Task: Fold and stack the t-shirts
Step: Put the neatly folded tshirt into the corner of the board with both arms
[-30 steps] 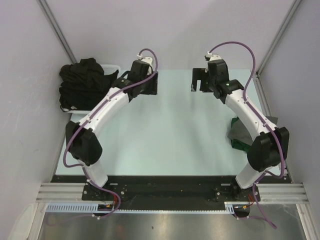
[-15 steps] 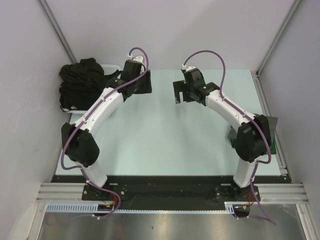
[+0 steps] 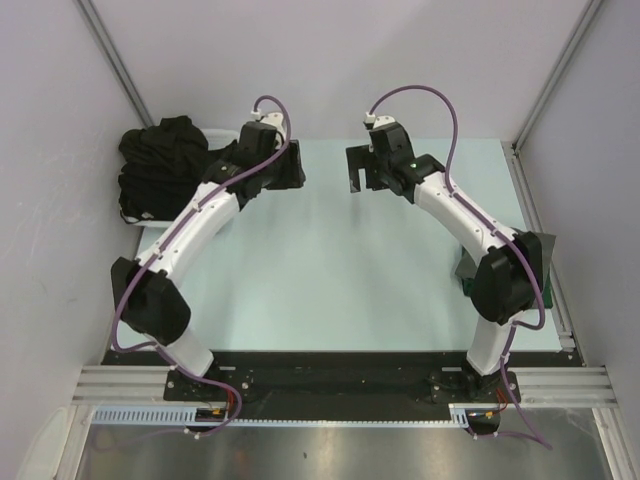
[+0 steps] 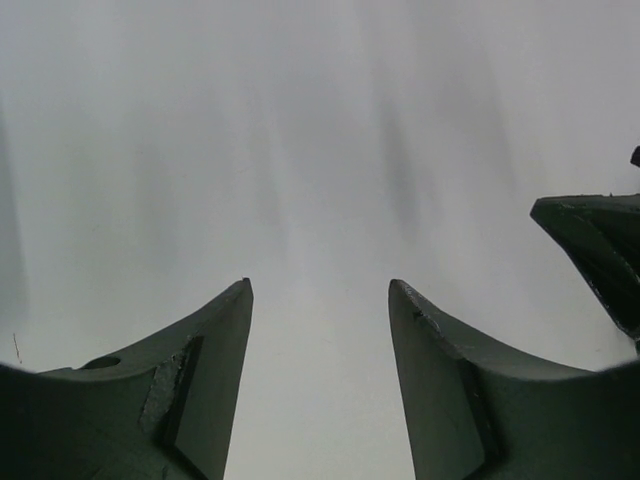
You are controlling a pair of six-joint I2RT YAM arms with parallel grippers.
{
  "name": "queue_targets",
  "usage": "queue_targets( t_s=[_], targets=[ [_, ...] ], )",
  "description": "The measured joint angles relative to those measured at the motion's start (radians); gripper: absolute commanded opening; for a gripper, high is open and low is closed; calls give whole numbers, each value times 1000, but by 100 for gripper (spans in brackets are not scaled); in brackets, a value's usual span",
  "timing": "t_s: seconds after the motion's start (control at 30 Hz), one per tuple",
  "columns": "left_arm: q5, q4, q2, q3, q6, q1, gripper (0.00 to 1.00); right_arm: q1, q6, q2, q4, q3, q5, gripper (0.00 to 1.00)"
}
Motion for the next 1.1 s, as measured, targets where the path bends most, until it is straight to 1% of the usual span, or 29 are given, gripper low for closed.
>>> queue_targets(
  t_s=[0.53,1.1],
  targets=[
    [61,29,-42,-92,1,0,61,5,19,22,-4,21,10,100],
    [61,36,-110,-93,18,0,61,7,11,22,15,19,35,100]
  ],
)
